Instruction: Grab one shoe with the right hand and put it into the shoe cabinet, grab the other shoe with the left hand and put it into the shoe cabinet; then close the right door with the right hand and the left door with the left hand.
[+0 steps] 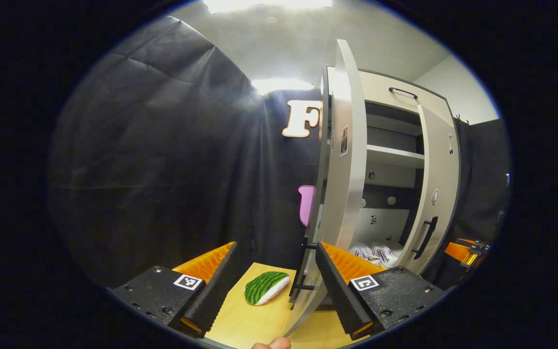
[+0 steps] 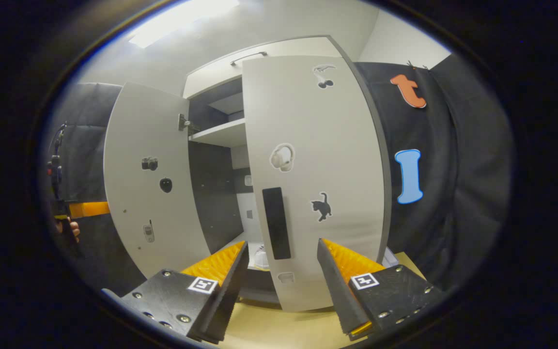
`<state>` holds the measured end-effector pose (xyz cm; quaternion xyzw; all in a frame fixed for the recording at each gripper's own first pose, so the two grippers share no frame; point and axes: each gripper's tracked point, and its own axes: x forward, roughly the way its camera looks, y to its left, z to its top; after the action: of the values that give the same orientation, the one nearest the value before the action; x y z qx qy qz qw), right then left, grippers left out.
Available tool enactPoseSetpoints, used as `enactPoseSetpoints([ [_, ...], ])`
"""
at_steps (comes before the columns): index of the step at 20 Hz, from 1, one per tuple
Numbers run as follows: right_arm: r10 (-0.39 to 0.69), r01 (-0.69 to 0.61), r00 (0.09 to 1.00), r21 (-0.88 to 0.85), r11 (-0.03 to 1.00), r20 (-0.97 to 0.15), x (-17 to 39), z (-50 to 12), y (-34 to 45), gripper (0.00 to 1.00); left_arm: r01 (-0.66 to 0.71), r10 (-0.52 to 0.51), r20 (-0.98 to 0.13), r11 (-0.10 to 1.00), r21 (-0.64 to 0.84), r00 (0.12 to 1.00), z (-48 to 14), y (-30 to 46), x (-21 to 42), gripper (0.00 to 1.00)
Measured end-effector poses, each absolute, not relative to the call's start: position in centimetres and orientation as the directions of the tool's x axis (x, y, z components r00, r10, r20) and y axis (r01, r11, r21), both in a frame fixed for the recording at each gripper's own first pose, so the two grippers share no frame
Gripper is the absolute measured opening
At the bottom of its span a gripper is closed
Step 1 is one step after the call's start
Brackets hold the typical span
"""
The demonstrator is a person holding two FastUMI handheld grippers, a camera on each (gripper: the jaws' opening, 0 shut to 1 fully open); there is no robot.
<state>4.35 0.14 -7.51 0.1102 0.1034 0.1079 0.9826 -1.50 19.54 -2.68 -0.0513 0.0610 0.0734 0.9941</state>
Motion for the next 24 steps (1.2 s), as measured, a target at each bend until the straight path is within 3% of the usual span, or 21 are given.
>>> enactPoseSetpoints([
  [5,0.204,-0.154,0.961,0.253,0.955,-0.184,4.4,-7.7,-1.1,0.84,-0.113,0.105,-0.137,0.992,-0.058,0.985,-3.0,18.7,-1.2,0.92],
  [13,0.204,-0.154,0.963,0.259,0.954,-0.178,4.1,-7.4,-0.6,0.85,0.08,-0.099,-0.135,0.987,-0.137,0.986,-3.4,11.9,-0.3,0.93],
  [19,0.184,-0.134,0.966,0.254,0.958,-0.184,3.4,-7.4,-1.1,0.85,0.171,-0.185,-0.114,0.978,-0.12,0.976,-3.2,7.1,1.2,0.93],
  [20,0.181,-0.131,0.967,0.256,0.958,-0.182,3.3,-7.3,-1.2,0.78,0.182,-0.194,-0.112,0.977,-0.11,0.975,-3.2,6.5,1.6,0.93],
  [21,0.176,-0.127,0.968,0.257,0.958,-0.179,3.2,-7.2,-1.3,0.85,0.191,-0.202,-0.107,0.976,-0.103,0.974,-3.2,6.0,1.8,0.92],
  [24,0.165,-0.117,0.971,0.257,0.959,-0.174,2.8,-6.9,-1.5,0.85,0.245,-0.257,-0.094,0.962,-0.122,0.962,-3.1,3.6,2.3,0.92],
])
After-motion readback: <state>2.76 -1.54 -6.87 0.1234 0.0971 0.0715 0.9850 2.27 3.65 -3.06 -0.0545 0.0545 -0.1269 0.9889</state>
